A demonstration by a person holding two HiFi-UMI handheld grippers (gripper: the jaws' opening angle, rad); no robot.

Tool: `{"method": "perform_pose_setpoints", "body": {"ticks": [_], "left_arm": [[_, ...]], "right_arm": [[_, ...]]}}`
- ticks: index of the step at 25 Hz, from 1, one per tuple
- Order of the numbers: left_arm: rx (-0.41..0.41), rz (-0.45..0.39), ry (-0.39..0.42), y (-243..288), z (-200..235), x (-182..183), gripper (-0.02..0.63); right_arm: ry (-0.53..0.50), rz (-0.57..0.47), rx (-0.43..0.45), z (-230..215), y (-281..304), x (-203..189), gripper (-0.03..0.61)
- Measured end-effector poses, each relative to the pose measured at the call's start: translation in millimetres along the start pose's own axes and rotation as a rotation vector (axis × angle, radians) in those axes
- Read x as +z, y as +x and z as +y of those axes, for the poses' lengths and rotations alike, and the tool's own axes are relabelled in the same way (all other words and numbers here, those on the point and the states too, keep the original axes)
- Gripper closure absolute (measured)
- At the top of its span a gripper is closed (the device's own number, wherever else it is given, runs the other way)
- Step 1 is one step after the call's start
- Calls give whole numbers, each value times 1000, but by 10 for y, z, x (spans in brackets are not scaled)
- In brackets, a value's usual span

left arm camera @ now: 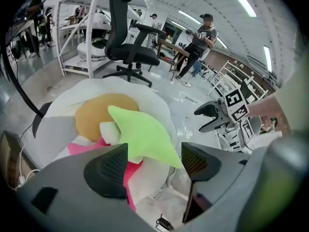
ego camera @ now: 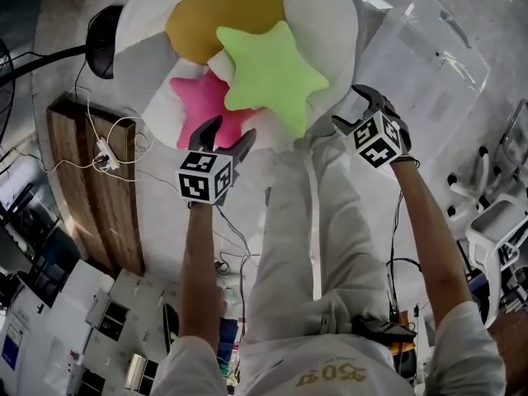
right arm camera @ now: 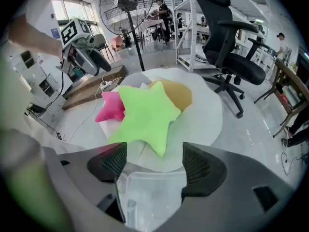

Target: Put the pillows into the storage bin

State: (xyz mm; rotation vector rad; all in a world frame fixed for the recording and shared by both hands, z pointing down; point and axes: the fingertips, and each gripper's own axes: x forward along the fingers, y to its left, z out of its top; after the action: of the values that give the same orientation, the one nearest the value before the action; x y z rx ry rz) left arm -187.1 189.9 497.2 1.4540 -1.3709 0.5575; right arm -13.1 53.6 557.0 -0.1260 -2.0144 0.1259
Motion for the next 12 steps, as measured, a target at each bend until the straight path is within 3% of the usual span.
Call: {"method": "perform_pose_setpoints", "body": {"ticks": [12], "left_arm": [[22, 39, 24, 499, 333, -118, 252]], "right_arm": [[-11, 68, 17, -23, 562, -238, 224]]}}
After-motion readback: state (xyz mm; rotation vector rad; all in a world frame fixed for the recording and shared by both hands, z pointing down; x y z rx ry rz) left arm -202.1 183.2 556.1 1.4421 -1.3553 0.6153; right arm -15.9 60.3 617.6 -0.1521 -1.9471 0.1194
